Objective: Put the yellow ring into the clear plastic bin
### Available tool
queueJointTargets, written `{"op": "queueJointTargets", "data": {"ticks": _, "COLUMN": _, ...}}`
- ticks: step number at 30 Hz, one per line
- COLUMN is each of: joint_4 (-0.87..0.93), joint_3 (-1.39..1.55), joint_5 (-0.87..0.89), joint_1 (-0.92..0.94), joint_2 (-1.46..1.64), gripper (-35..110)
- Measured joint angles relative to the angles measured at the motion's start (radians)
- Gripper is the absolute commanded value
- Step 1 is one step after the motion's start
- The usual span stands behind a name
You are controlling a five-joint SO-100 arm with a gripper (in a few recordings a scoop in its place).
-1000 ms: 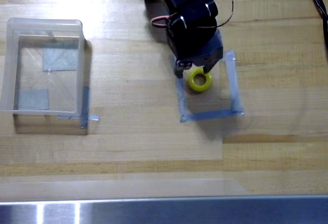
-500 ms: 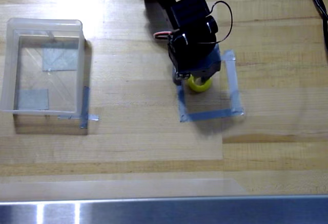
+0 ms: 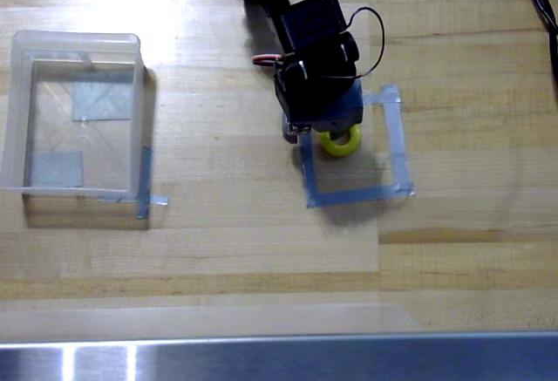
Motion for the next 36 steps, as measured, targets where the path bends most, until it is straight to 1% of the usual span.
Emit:
{"op": "queueJointTargets", "data": {"ticks": 8, "joint_4": 0.0, "joint_3": 0.0, "joint_5": -0.009, "joint_1": -0.012, "joint_2": -0.003, "gripper": 19}}
{"op": "queueJointTargets", "data": {"ticks": 13, "joint_4": 0.0, "joint_3": 0.012, "joint_5": -0.061, "joint_1": -0.031, "joint_2": -0.012, "gripper": 19}}
{"op": "queueJointTargets", "data": {"ticks": 26, "joint_4": 0.0, "joint_3": 0.023, "joint_5": -0.067, "joint_1": -0.02, "joint_2": -0.067, "gripper": 17}}
{"op": "queueJointTargets", "data": {"ticks": 29, "joint_4": 0.0, "joint_3": 0.023, "joint_5": -0.067, "joint_1": -0.02, "joint_2": -0.067, "gripper": 12}}
{"op": "queueJointTargets", "data": {"ticks": 33, "joint_4": 0.002, "joint_3": 0.023, "joint_5": -0.078, "joint_1": -0.012, "joint_2": -0.067, "gripper": -1}}
{"op": "queueJointTargets", "data": {"ticks": 36, "joint_4": -0.002, "joint_3": 0.025, "joint_5": -0.069, "joint_1": 0.011, "joint_2": -0.067, "gripper": 1}}
